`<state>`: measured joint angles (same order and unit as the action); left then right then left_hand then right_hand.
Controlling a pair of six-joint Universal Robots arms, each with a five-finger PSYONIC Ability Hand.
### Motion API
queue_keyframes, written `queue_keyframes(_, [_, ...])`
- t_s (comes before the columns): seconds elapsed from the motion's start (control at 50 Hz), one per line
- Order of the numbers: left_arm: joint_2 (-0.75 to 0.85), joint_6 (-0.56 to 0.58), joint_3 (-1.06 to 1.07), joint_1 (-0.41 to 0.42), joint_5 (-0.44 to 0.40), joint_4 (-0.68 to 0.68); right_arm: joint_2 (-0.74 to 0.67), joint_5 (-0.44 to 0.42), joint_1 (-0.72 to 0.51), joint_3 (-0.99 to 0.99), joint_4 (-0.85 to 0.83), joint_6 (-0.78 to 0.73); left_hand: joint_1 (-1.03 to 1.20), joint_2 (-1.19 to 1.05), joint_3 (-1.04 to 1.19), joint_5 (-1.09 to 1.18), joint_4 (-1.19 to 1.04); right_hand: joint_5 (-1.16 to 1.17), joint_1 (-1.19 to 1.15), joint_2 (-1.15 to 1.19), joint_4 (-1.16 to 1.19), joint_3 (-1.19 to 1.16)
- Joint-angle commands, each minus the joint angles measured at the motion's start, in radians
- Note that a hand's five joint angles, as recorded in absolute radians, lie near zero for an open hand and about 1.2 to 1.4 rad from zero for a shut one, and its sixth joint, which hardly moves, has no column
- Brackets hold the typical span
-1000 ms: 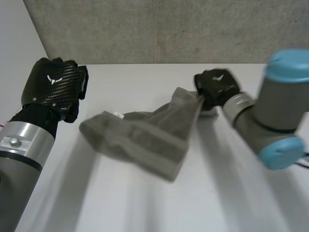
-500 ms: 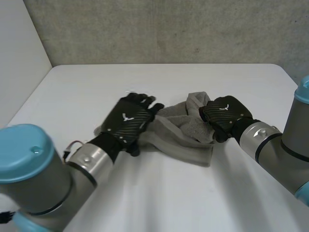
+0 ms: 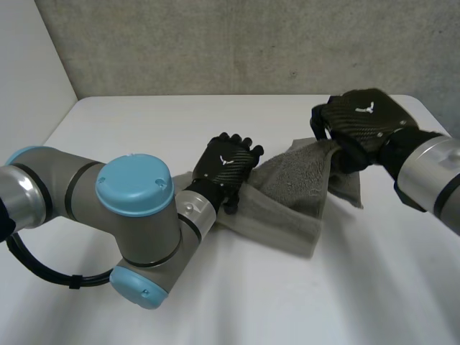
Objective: Fold the towel.
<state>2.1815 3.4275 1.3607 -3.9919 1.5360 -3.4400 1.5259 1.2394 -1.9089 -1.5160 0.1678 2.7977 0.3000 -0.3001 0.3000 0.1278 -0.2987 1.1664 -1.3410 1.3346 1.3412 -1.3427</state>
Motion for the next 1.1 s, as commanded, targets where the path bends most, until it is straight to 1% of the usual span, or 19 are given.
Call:
queue_keyframes(0.02, [0.052, -0.013, -0.031, -0.001, -0.004, -0.004, 0.025, -0.072, 0.027, -0.003, 0.006, 0.039, 0.072, -0.072, 0.072, 0.07, -0.073, 0.055, -0.055, 0.062, 0.055, -0.054])
queue_keyframes(0.1, [0.093, -0.013, -0.055, 0.0, -0.011, 0.004, 0.027, -0.071, 0.025, -0.004, 0.007, 0.039, 0.212, -0.212, 0.212, 0.21, -0.214, 0.055, -0.055, 0.062, 0.055, -0.054])
queue_keyframes(0.12, [0.099, -0.013, -0.055, 0.002, -0.011, 0.004, 0.025, -0.071, 0.027, -0.003, 0.007, 0.039, 0.367, -0.367, 0.367, 0.365, -0.368, 0.055, -0.055, 0.062, 0.055, -0.054])
queue_keyframes(0.14, [0.1, -0.013, -0.055, 0.002, -0.011, 0.004, 0.025, -0.069, 0.027, -0.001, 0.007, 0.039, 0.369, -0.368, 0.369, 0.366, -0.37, 0.055, -0.055, 0.062, 0.055, -0.054])
queue_keyframes(0.16, [0.1, -0.013, -0.054, 0.003, -0.008, 0.004, 0.025, -0.069, 0.027, -0.001, 0.007, 0.039, 0.56, -0.56, 0.56, 0.558, -0.562, 0.055, -0.055, 0.062, 0.055, -0.054])
queue_keyframes(0.18, [0.1, -0.013, -0.054, 0.004, -0.008, 0.004, 0.025, -0.067, 0.028, 0.002, 0.006, 0.037, 0.562, -0.562, 0.562, 0.56, -0.564, 0.055, -0.055, 0.062, 0.055, -0.054])
queue_keyframes(0.22, [0.087, -0.013, -0.043, 0.004, 0.006, 0.001, 0.023, -0.067, 0.039, 0.002, 0.004, 0.037, 0.788, -0.787, 0.788, 0.785, -0.789, 0.055, -0.055, 0.062, 0.055, -0.054])
queue_keyframes(0.36, [-0.035, -0.016, 0.02, -0.036, 0.084, -0.007, -0.035, -0.072, 0.146, 0.03, 0.002, 0.029, 0.827, -0.826, 0.827, 0.824, -0.828, 0.055, -0.055, 0.062, 0.055, -0.054])
queue_keyframes(0.42, [-0.119, -0.016, 0.082, -0.1, 0.119, -0.022, -0.056, -0.071, 0.154, 0.039, 0.002, 0.028, 0.818, -0.818, 0.818, 0.816, -0.819, 0.055, -0.055, 0.062, 0.055, -0.054])
queue_keyframes(0.52, [-0.216, -0.013, 0.176, -0.19, 0.116, -0.059, -0.095, -0.069, 0.157, 0.057, 0.006, 0.025, 0.818, -0.818, 0.818, 0.815, -0.819, 0.055, -0.055, 0.062, 0.055, -0.054])
queue_keyframes(0.56, [-0.242, -0.011, 0.231, -0.258, 0.113, -0.087, -0.102, -0.069, 0.157, 0.057, 0.006, 0.026, 0.803, -0.803, 0.803, 0.801, -0.805, 0.055, -0.055, 0.062, 0.055, -0.054])
queue_keyframes(0.62, [-0.249, -0.013, 0.253, -0.296, 0.108, -0.094, -0.112, -0.071, 0.156, 0.057, 0.004, 0.028, 0.756, -0.756, 0.756, 0.754, -0.757, 0.055, -0.055, 0.062, 0.055, -0.054])
queue_keyframes(0.66, [-0.249, -0.013, 0.293, -0.352, 0.072, -0.1, -0.118, -0.071, 0.156, 0.054, 0.002, 0.028, 0.555, -0.555, 0.555, 0.552, -0.556, 0.055, -0.055, 0.062, 0.055, -0.054])
queue_keyframes(0.72, [-0.246, -0.016, 0.32, -0.401, 0.014, -0.104, -0.136, -0.072, 0.146, 0.048, 0.001, 0.031, 0.41, -0.41, 0.41, 0.408, -0.412, 0.055, -0.055, 0.062, 0.055, -0.054])
queue_keyframes(0.78, [-0.239, -0.019, 0.33, -0.426, -0.016, -0.111, -0.165, -0.072, 0.14, 0.04, -0.001, 0.039, 0.374, -0.374, 0.374, 0.372, -0.376, 0.055, -0.055, 0.062, 0.055, -0.054])
queue_keyframes(0.88, [-0.198, -0.019, 0.342, -0.524, -0.051, -0.159, -0.21, -0.071, 0.131, 0.028, -0.002, 0.058, 0.298, -0.298, 0.298, 0.296, -0.3, 0.055, -0.055, 0.062, 0.055, -0.054])
queue_keyframes(0.94, [-0.195, -0.017, 0.35, -0.543, -0.054, -0.159, -0.24, -0.072, 0.129, 0.019, -0.004, 0.081, 0.263, -0.263, 0.263, 0.261, -0.264, 0.055, -0.055, 0.062, 0.055, -0.054])
queue_keyframes(1.04, [-0.251, -0.008, 0.44, -0.547, -0.098, -0.154, -0.269, -0.071, 0.102, 0.01, -0.02, 0.094, -0.063, 0.063, -0.063, -0.065, 0.061, 0.055, -0.055, 0.062, 0.055, -0.054])
queue_keyframes(1.1, [-0.292, -0.01, 0.469, -0.547, -0.123, -0.154, -0.27, -0.066, 0.091, 0.004, -0.034, 0.1, -0.072, 0.072, -0.072, -0.074, 0.07, 0.055, -0.055, 0.062, 0.055, -0.054])
